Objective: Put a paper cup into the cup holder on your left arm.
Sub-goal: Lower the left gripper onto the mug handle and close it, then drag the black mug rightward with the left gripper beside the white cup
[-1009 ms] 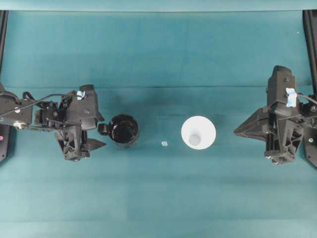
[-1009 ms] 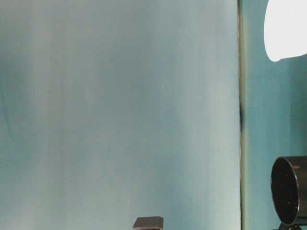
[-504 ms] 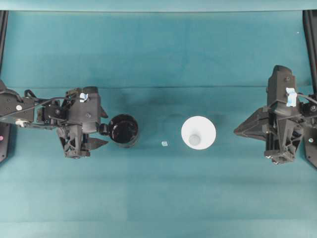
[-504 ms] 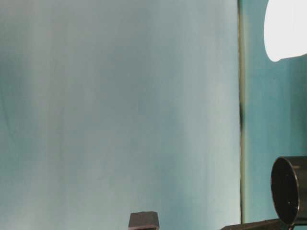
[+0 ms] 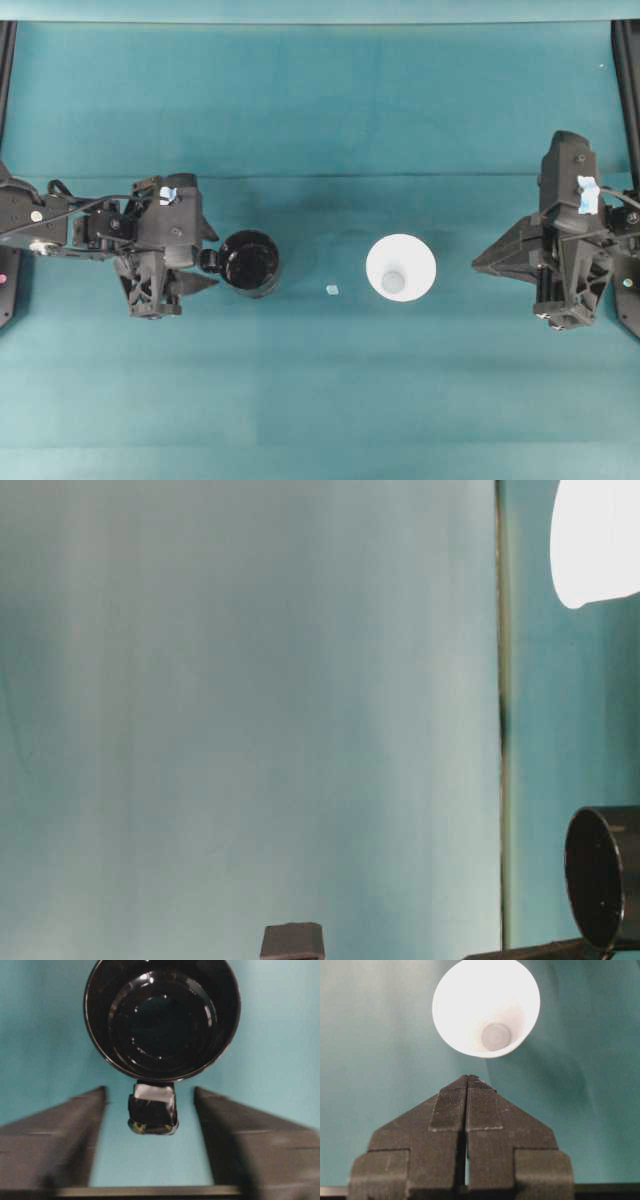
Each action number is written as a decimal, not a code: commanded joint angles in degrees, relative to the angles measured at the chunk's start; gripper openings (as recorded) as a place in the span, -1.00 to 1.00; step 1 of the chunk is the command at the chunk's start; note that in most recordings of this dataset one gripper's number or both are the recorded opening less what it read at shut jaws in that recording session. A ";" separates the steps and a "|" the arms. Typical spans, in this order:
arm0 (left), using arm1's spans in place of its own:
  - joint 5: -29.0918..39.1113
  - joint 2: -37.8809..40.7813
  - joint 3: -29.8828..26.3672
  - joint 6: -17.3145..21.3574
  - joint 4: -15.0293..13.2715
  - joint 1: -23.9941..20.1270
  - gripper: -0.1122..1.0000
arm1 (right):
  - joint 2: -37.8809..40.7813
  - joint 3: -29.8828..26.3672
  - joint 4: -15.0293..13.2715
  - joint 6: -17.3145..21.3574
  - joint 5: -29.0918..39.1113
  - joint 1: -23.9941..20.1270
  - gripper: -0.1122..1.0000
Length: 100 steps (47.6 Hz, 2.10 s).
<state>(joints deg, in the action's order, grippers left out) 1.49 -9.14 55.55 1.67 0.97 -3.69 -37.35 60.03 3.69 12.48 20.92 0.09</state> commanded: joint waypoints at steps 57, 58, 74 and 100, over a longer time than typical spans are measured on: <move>-1.32 4.83 -14.15 0.44 0.18 -0.09 -0.28 | -0.53 -0.79 -0.53 0.26 -0.26 1.14 -0.87; -0.97 5.19 -14.41 0.44 0.18 -0.09 -0.28 | -0.53 -0.70 -0.62 0.26 -0.26 1.32 -0.87; 1.49 9.49 -16.44 0.09 0.18 0.88 -0.28 | -0.53 -0.70 -1.67 0.26 -0.26 1.41 -0.87; 1.05 11.34 -16.88 -0.09 0.18 1.05 -0.28 | -0.53 -0.70 -1.85 0.26 -0.26 1.41 -0.87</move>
<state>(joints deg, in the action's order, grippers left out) 3.16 1.85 39.64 1.58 0.97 -2.81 -37.62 59.94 2.02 12.48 20.92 1.41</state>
